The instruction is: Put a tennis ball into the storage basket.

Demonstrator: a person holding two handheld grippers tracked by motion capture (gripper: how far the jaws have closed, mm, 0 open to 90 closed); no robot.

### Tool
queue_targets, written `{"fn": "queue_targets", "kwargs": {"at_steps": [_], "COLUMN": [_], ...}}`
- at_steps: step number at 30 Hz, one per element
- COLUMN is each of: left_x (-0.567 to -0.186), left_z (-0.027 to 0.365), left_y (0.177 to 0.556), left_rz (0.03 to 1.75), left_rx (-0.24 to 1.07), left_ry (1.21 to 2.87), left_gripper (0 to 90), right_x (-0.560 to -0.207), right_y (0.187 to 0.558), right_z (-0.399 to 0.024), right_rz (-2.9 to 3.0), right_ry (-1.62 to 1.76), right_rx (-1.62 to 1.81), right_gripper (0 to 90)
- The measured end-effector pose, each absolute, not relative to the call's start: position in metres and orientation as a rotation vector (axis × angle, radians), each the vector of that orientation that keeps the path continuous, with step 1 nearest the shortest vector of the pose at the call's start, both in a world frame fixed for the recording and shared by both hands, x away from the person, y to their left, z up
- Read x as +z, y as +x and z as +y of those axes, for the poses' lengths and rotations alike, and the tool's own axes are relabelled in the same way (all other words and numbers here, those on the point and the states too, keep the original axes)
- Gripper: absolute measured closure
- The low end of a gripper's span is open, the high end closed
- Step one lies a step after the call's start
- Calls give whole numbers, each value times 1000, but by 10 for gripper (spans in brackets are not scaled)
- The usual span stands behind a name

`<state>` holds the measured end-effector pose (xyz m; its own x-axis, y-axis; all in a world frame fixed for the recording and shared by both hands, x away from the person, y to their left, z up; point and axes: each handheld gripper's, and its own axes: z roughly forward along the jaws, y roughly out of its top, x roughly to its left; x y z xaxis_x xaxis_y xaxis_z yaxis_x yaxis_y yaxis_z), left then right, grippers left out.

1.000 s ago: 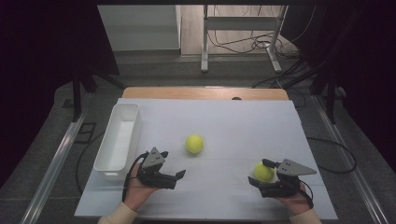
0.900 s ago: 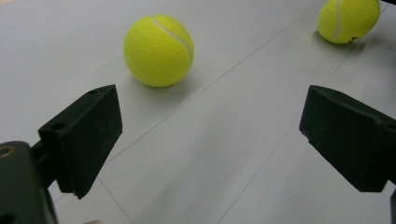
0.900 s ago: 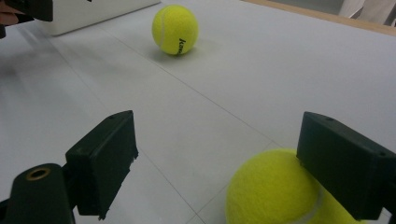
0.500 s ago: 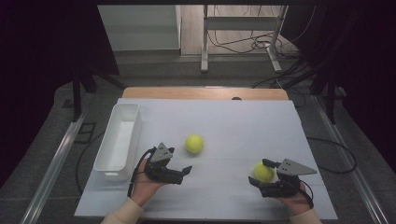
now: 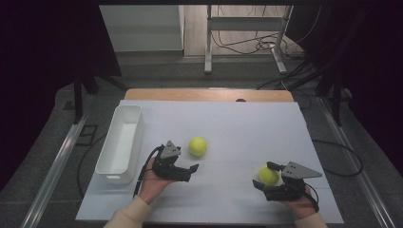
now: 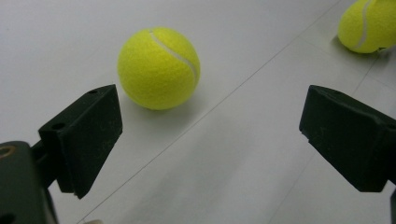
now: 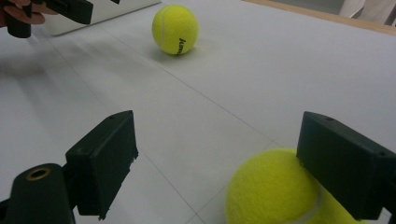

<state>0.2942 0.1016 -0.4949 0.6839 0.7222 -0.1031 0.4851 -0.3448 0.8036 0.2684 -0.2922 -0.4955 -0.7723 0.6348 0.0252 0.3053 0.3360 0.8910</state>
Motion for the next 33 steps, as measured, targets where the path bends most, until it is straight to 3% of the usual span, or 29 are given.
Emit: {"fn": "queue_targets", "kwargs": {"at_steps": [33], "left_x": [-504], "left_z": [84], "left_y": [334], "left_rz": [977], "left_rx": [315], "left_ry": [2068], "left_gripper": [68], "right_x": [-496], "right_y": [268], "right_z": [-292], "right_rz": [2282], "right_ry": [837], "right_rx": [1416], "right_gripper": [128]}}
